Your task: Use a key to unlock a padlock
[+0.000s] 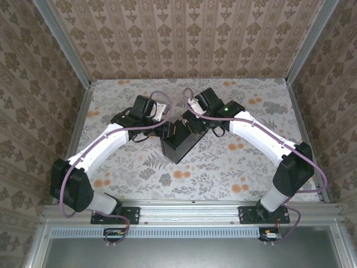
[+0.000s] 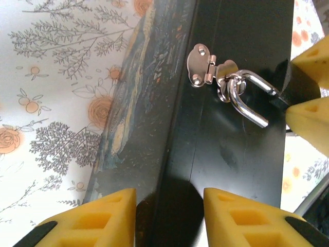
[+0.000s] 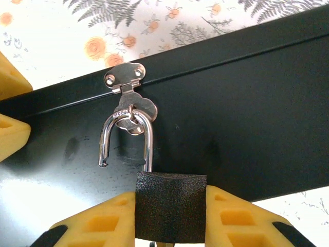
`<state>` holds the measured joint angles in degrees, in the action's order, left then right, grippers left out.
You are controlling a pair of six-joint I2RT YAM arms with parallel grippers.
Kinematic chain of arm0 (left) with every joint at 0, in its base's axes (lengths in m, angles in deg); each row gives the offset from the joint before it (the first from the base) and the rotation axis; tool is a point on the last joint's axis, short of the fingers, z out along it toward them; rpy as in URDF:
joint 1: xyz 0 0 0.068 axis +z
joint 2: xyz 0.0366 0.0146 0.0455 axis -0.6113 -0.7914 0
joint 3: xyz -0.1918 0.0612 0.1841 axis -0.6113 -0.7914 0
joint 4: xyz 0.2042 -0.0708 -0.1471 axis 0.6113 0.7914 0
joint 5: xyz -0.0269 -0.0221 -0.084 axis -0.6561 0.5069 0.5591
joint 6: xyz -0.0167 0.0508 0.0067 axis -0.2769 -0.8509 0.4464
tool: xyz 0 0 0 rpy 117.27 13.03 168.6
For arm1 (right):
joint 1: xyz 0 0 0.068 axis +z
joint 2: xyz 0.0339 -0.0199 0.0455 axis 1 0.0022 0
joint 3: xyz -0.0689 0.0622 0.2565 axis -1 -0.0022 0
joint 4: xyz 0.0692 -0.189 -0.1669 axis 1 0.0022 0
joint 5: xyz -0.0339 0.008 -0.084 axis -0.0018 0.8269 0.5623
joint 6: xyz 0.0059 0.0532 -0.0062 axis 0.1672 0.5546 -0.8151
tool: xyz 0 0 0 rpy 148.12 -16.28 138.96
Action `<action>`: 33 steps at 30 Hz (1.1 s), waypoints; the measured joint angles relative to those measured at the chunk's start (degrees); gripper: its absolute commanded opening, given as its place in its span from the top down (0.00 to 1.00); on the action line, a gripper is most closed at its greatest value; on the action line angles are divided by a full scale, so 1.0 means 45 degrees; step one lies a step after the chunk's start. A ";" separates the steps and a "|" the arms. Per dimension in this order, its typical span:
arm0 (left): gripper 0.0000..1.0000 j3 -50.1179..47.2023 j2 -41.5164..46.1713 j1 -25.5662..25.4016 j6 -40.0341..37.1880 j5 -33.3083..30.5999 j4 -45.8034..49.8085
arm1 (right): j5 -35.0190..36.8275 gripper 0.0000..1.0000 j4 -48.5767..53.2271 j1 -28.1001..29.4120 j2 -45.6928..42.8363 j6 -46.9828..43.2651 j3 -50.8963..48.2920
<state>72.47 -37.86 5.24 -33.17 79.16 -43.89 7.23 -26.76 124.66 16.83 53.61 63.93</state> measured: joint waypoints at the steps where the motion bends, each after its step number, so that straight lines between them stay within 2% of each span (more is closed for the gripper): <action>1: 0.64 -0.0005 -0.0063 -0.0049 0.0277 -0.0092 -0.0185 | 0.0209 0.99 -0.0005 0.0015 -0.0005 0.0311 -0.0005; 8: 0.66 0.0000 -0.0466 -0.0461 0.1676 -0.0695 -0.1399 | 0.1443 0.97 -0.0899 0.0102 -0.0903 0.1875 -0.1195; 18: 0.66 0.0908 -0.1350 -0.0787 0.1729 -0.0719 -0.1321 | 0.1311 0.98 -0.0185 -0.0321 -0.0850 0.1787 -0.0486; 24: 0.68 0.0933 -0.1379 -0.0947 0.1928 -0.0840 -0.1307 | 0.2263 1.00 -0.0029 0.0019 -0.0933 0.2098 -0.0476; 30: 0.68 0.1137 -0.1569 -0.1151 0.2263 -0.0903 -0.1345 | 0.3376 1.00 -0.0607 0.0301 -0.1501 0.3031 -0.1418; 31: 0.68 0.1180 -0.1613 -0.1205 0.2307 -0.0962 -0.1350 | 0.3468 0.99 -0.0753 0.0321 -0.1603 0.3264 -0.1583; 33: 0.68 0.1258 -0.1656 -0.1282 0.2404 -0.1107 -0.1345 | 0.3512 0.87 -0.1044 0.0403 -0.1778 0.3594 -0.1875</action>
<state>78.13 -45.31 -0.53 -22.35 74.18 -49.94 23.04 -31.46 126.47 8.83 69.78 55.50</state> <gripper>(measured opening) 0.322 0.275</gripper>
